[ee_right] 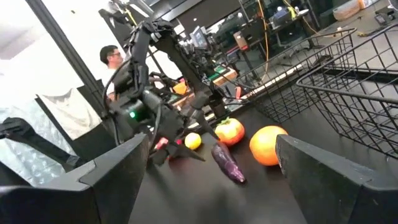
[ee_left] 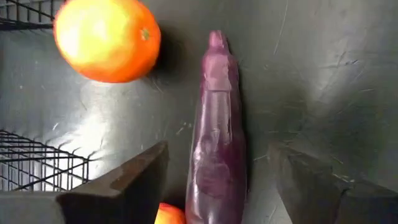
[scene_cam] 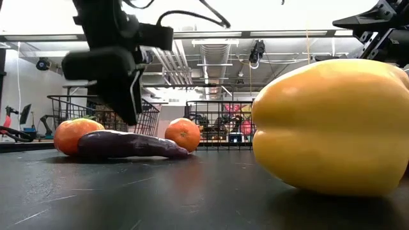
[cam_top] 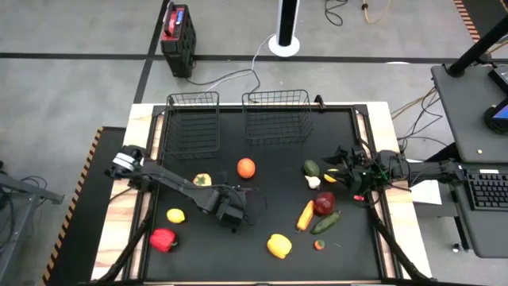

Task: Sort produce into baskets
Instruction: Put the violet eggplant into the left black wire basket

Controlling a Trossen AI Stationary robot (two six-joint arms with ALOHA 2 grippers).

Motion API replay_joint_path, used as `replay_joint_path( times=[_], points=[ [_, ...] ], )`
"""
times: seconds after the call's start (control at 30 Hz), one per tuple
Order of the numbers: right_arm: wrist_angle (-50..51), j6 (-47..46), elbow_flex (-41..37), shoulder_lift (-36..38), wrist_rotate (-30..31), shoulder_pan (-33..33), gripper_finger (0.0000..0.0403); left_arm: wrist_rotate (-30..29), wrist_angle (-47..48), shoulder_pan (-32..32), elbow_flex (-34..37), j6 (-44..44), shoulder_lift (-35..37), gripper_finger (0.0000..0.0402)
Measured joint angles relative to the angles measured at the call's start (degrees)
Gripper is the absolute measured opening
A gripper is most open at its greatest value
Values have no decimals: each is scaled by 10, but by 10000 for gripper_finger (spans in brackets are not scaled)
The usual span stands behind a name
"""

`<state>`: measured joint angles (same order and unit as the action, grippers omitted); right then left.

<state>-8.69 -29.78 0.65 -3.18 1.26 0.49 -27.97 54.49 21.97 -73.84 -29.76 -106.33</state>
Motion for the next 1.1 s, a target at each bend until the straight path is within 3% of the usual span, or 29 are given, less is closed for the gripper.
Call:
replay_joint_path(
  times=[0.57,0.7,0.9,1.1],
  points=[
    [12,-1,0,0,0,0,343,16,-12,-28,2,2,-61,242],
    [12,-1,0,0,0,0,343,44,-27,-27,2,16,-69,214],
    [14,-1,0,0,-1,0,343,48,-30,-27,1,23,-72,142],
    [13,-1,0,0,-2,0,343,50,-25,-23,-1,25,-59,141]
  ],
)
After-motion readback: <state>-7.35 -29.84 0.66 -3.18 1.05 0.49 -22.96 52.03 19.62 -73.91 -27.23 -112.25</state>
